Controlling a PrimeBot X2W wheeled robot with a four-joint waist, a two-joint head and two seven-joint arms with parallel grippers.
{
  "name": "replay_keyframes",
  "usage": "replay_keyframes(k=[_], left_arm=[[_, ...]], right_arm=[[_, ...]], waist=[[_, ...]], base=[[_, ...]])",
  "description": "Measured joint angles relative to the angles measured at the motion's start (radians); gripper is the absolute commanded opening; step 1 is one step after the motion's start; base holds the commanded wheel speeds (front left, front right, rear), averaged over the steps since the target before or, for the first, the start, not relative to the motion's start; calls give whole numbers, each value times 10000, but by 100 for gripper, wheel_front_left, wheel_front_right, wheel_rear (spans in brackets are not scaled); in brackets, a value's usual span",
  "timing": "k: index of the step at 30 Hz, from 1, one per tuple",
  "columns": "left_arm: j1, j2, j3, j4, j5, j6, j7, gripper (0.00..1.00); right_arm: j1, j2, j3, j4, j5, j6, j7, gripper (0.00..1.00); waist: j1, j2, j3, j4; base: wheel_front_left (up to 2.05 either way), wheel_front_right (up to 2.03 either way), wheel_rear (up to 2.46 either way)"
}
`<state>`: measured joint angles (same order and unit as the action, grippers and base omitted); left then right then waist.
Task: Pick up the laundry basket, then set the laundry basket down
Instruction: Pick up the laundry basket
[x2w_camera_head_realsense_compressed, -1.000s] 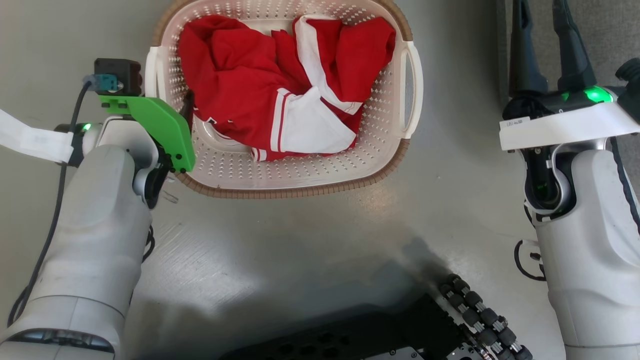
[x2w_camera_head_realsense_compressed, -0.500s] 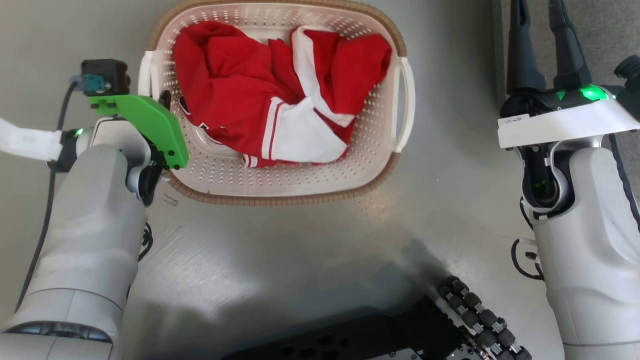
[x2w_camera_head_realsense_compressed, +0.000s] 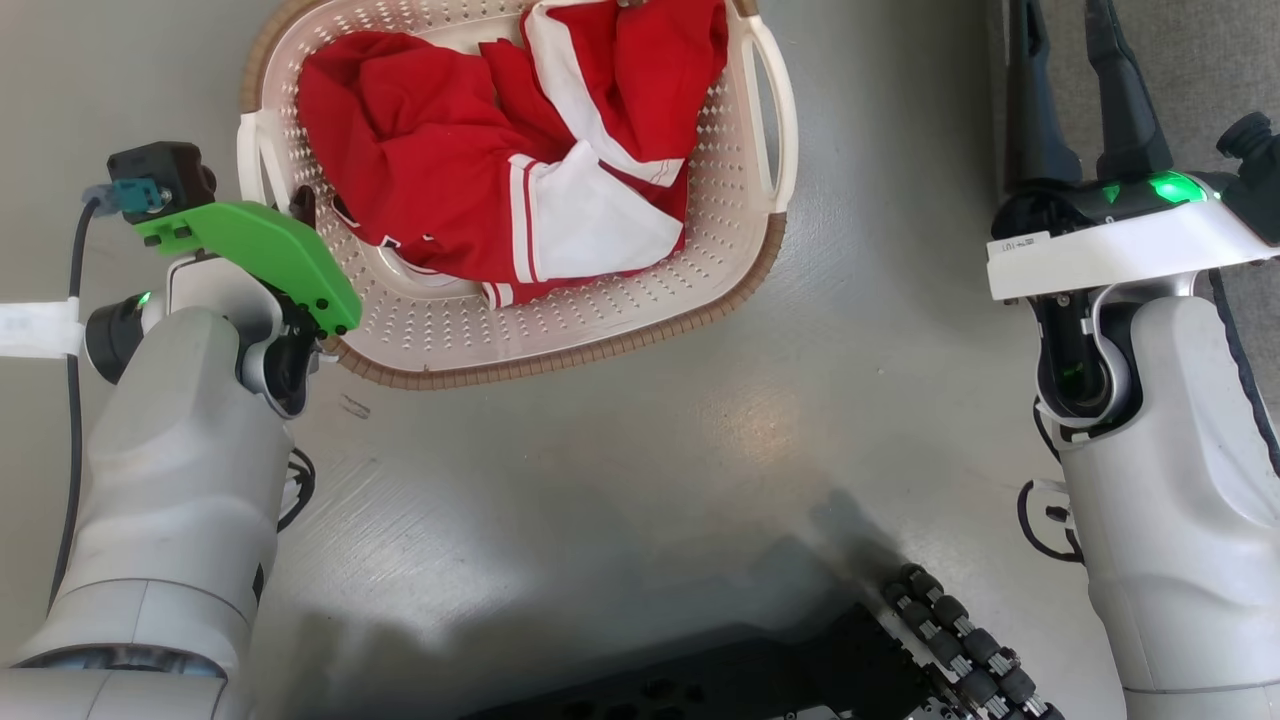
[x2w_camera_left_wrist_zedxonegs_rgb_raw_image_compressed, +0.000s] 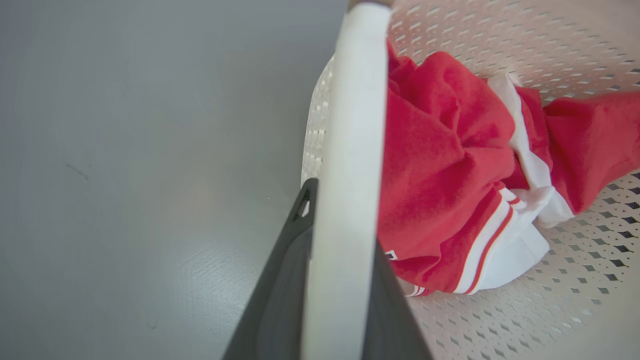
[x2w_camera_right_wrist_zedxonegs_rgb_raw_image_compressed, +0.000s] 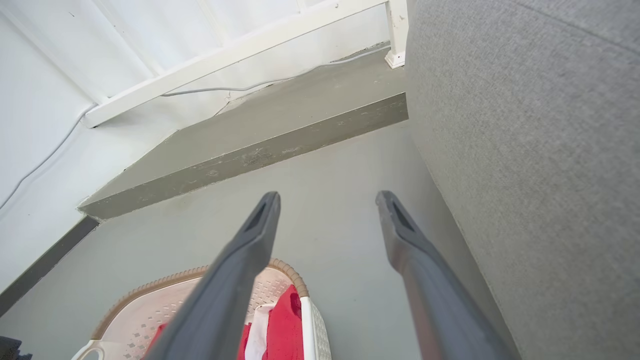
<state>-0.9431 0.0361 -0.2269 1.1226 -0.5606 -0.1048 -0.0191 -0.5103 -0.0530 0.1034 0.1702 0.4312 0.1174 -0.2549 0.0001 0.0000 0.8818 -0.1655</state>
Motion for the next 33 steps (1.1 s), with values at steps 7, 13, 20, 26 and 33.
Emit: replay_keyframes(k=[7, 13, 20, 26, 33], left_arm=[[-6, -33, -117, 178, -65, -4, -169, 0], [-124, -31, -224, 288, -376, -6, -184, 0], [-161, -31, -523, 288, -639, -19, -184, 0], [-210, -35, -713, 276, -984, -132, -205, 91], [-312, -81, -949, 280, -1216, -150, -259, 100]], right_arm=[[-6, 0, 36, 8, 0, 56, 0, 100], [-175, 2, 107, 2, 0, 56, 0, 100], [-187, 2, 151, 12, 2, 56, 0, 100], [-196, 2, 173, 42, 4, 56, 0, 100], [-253, 0, 173, 46, 6, 56, 0, 100]], waist=[[0, 0, 13, -2], [0, 0, 131, -60], [-1, 0, 188, -127], [-1, 0, 221, -167], [-1, 0, 209, -168]], base=[[0, 0, 0], [0, 0, 0], [0, 0, 0], [0, 0, 0], [0, 0, 0]])
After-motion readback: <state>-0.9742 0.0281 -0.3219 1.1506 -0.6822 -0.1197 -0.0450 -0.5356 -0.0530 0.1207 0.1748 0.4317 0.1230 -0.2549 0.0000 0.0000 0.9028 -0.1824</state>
